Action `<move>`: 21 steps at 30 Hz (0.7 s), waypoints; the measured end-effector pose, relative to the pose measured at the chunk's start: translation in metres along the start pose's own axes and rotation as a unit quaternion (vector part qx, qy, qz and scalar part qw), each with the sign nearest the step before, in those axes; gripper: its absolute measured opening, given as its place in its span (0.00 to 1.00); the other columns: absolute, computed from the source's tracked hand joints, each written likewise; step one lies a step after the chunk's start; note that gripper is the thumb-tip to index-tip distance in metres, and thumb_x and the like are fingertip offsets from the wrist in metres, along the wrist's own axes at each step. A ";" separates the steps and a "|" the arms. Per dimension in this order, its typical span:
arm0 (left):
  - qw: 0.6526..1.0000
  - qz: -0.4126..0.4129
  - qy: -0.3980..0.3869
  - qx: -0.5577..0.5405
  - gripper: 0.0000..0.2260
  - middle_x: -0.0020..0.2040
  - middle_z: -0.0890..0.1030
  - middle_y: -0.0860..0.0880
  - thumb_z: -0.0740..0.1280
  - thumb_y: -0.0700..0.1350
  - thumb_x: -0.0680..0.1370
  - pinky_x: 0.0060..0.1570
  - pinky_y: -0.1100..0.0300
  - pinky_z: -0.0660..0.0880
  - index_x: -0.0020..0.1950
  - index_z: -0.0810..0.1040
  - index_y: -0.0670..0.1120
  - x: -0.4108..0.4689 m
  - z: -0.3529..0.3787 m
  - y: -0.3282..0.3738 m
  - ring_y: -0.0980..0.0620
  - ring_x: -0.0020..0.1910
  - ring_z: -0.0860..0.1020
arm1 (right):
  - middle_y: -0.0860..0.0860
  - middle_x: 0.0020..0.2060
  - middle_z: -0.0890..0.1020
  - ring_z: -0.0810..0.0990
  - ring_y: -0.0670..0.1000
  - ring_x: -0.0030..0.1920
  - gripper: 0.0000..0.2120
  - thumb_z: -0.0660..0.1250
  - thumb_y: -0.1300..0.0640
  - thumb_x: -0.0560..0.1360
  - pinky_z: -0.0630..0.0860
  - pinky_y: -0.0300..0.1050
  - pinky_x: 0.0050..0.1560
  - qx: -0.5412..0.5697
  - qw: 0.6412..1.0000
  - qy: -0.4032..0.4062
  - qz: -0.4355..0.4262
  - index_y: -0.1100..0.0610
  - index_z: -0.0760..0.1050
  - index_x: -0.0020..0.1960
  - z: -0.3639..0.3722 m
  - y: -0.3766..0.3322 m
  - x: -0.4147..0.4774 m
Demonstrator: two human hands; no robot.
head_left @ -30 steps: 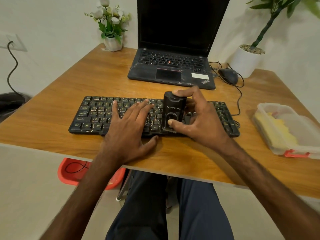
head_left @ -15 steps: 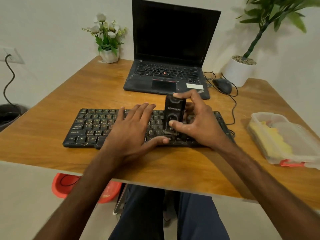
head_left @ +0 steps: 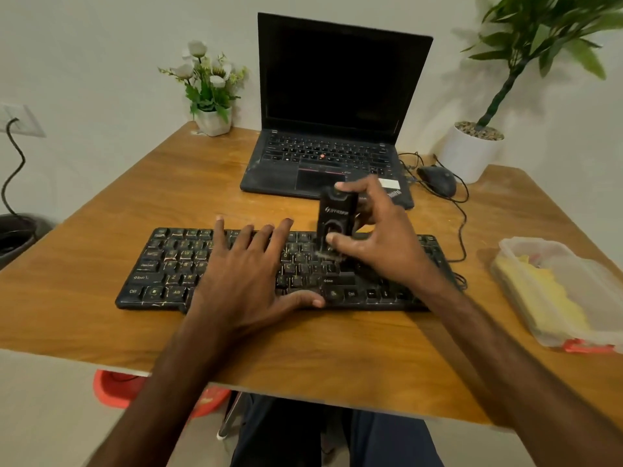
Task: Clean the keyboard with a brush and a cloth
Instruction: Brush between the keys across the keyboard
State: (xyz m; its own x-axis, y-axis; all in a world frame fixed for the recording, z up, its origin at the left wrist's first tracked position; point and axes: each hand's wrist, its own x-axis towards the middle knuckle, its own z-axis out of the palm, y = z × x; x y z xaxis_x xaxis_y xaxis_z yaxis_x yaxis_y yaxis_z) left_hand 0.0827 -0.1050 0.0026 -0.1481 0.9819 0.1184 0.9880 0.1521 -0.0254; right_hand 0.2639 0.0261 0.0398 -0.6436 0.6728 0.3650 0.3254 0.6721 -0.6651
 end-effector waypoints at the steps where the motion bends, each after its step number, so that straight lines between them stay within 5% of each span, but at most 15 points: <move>1: 1.000 -0.002 0.003 0.004 0.59 0.80 0.61 0.43 0.31 0.84 0.61 0.75 0.30 0.44 0.83 0.41 0.47 -0.004 0.001 0.002 0.41 0.79 0.61 | 0.50 0.57 0.79 0.80 0.39 0.45 0.31 0.77 0.58 0.70 0.77 0.29 0.39 -0.013 1.000 0.018 0.007 0.50 0.65 0.66 -0.005 0.004 0.009; 7: 1.000 -0.008 0.030 0.001 0.57 0.78 0.66 0.43 0.40 0.85 0.66 0.73 0.27 0.47 0.82 0.54 0.45 -0.014 0.007 0.007 0.39 0.76 0.65 | 0.40 0.55 0.76 0.79 0.40 0.51 0.31 0.77 0.56 0.69 0.80 0.35 0.43 -0.006 1.000 0.010 -0.009 0.49 0.66 0.66 -0.007 0.006 -0.003; 10: 0.999 0.003 0.047 -0.002 0.56 0.77 0.68 0.42 0.43 0.84 0.67 0.71 0.26 0.50 0.81 0.59 0.44 -0.014 0.008 0.009 0.39 0.75 0.68 | 0.43 0.56 0.77 0.80 0.42 0.50 0.31 0.77 0.57 0.69 0.80 0.35 0.42 -0.020 0.999 0.002 -0.025 0.50 0.66 0.66 -0.007 0.007 -0.002; 14: 0.999 -0.001 0.053 -0.010 0.56 0.76 0.69 0.43 0.43 0.84 0.68 0.72 0.26 0.50 0.81 0.59 0.44 -0.016 0.007 0.009 0.41 0.75 0.69 | 0.46 0.54 0.78 0.79 0.39 0.50 0.30 0.77 0.58 0.69 0.75 0.28 0.41 -0.031 0.999 0.038 -0.011 0.53 0.67 0.65 -0.015 0.011 0.013; 18: 0.998 -0.013 0.054 -0.014 0.57 0.77 0.68 0.43 0.43 0.84 0.67 0.72 0.26 0.48 0.81 0.57 0.44 -0.016 0.008 0.009 0.42 0.76 0.67 | 0.42 0.54 0.77 0.81 0.42 0.49 0.30 0.78 0.57 0.69 0.82 0.38 0.40 0.022 0.999 -0.032 -0.029 0.47 0.66 0.64 0.002 -0.007 -0.015; 21: 0.998 -0.014 0.054 -0.009 0.56 0.77 0.68 0.43 0.43 0.84 0.67 0.72 0.26 0.49 0.81 0.57 0.43 -0.016 0.008 0.010 0.42 0.75 0.67 | 0.40 0.54 0.76 0.80 0.38 0.49 0.30 0.77 0.57 0.69 0.79 0.32 0.41 -0.003 0.997 -0.055 -0.059 0.48 0.66 0.65 0.006 -0.008 -0.017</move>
State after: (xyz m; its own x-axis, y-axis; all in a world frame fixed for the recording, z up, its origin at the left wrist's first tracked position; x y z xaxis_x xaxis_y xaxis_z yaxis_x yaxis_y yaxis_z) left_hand 0.0948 -0.1181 -0.0071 -0.1707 0.9592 0.2255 0.9844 0.1758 -0.0026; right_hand 0.2682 0.0080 0.0353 -0.7496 0.5508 0.3669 0.2469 0.7471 -0.6171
